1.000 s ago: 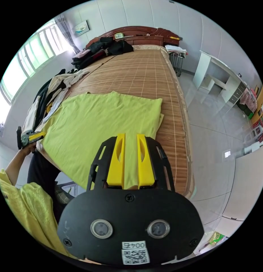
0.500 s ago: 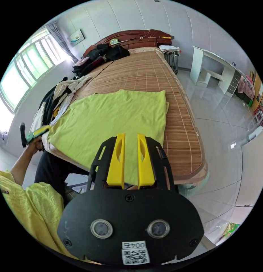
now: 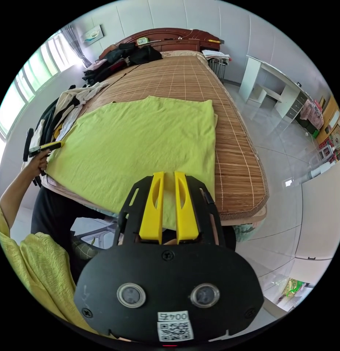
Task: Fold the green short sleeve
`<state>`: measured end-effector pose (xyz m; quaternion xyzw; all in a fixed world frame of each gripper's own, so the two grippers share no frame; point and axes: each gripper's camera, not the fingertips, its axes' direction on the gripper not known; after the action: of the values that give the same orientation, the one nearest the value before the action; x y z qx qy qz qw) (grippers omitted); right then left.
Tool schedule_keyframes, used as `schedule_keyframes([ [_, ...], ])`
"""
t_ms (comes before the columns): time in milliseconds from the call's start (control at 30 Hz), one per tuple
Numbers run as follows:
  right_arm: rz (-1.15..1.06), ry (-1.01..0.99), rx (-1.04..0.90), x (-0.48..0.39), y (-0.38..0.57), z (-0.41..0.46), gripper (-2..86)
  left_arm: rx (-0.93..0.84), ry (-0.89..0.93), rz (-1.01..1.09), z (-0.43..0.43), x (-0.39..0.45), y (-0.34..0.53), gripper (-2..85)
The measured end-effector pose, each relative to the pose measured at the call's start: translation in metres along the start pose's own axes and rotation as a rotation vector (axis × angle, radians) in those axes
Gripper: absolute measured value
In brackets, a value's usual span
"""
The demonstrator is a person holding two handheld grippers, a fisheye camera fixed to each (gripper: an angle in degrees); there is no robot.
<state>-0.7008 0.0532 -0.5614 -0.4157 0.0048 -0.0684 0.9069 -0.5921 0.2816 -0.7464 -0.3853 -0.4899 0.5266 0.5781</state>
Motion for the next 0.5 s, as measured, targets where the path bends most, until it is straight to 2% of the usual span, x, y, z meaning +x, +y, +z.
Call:
schedule_keyframes([
  [200,0.023,-0.022,0.01,-0.004,-0.001,0.004,5.1,0.087,0.093,-0.003,-0.063,-0.032,0.073,0.9],
  [333,0.023,-0.019,0.014,-0.011,-0.002,0.008,5.1,0.049,0.132,0.047,-0.068,-0.047,0.137,1.8],
  [500,0.025,-0.026,0.013,-0.018,-0.004,0.014,5.1,0.061,0.191,0.046,-0.064,-0.05,0.153,3.2],
])
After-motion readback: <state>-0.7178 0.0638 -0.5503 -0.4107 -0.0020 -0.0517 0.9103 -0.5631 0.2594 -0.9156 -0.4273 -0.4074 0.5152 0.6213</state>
